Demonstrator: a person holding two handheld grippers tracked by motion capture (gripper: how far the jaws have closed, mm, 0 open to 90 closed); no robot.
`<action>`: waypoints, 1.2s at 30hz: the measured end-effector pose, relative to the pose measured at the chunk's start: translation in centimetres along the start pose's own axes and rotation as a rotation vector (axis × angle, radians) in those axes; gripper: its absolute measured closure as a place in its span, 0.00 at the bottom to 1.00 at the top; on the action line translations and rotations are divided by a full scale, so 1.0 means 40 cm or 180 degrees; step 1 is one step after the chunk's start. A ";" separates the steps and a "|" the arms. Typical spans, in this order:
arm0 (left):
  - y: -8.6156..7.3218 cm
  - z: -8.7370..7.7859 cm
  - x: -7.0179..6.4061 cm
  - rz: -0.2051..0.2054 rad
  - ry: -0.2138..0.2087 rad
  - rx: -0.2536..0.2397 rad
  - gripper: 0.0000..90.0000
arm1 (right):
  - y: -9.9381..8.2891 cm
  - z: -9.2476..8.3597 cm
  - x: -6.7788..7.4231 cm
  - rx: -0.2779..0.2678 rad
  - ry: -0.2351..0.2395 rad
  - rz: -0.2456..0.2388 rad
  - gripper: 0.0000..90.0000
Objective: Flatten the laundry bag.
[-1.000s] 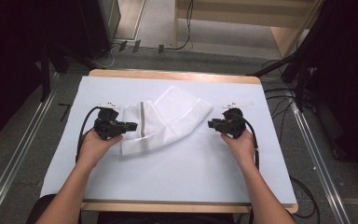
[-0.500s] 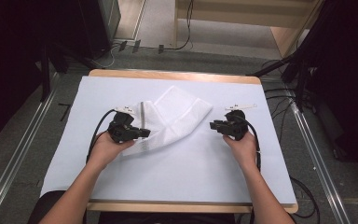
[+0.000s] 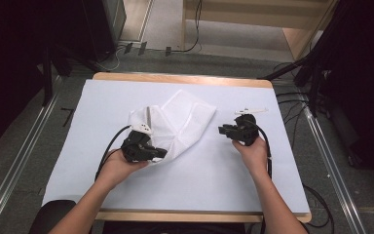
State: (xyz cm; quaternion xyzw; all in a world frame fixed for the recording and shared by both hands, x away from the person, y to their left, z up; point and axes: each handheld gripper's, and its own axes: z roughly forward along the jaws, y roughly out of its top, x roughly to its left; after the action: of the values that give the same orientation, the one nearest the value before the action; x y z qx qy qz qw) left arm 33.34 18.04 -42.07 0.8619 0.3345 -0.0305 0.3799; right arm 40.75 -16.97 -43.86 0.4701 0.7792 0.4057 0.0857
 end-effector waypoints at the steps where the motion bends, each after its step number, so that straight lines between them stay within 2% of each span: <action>1: 0.000 0.000 0.000 0.0000 0.0000 0.0000 0.99 | 0.001 0.000 0.000 -0.0012 0.0007 -0.0003 0.82; 2: -0.007 0.013 -0.012 -0.0004 -0.0014 0.0030 0.99 | 0.002 0.000 0.002 -0.0012 0.0010 -0.0005 0.82; 6: -0.026 0.038 -0.027 -0.0030 -0.0037 0.0129 0.98 | 0.008 0.004 0.009 -0.0027 0.0023 -0.0046 0.82; 9: -0.038 0.048 -0.033 -0.0060 -0.0077 0.0121 0.98 | 0.012 0.010 0.017 -0.0016 0.0035 -0.0046 0.82; 15: -0.070 0.058 -0.031 -0.0216 -0.0151 0.0109 0.96 | 0.026 0.029 0.037 -0.0011 0.0095 -0.0079 0.82; 20: -0.091 0.068 -0.026 -0.0254 -0.0094 0.0126 0.95 | 0.041 0.056 0.063 0.0043 0.0119 -0.0227 0.81; 28: -0.076 0.017 -0.016 -0.0266 -0.0024 -0.0100 0.90 | 0.083 0.103 0.091 0.0080 0.0163 -0.0344 0.79; 33: -0.070 -0.010 -0.001 -0.0291 0.0065 -0.0145 0.88 | 0.115 0.140 0.093 0.0152 0.0159 -0.0364 0.76; 36: -0.065 -0.028 0.019 -0.0346 0.0111 -0.0190 0.88 | 0.136 0.163 0.089 0.0154 0.0149 -0.0355 0.74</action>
State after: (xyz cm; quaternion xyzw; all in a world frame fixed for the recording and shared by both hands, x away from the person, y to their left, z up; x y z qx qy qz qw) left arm 32.15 20.49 -43.14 0.8311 0.3882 -0.0260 0.3973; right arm 45.77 -9.28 -43.39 0.4183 0.8155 0.3921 0.0786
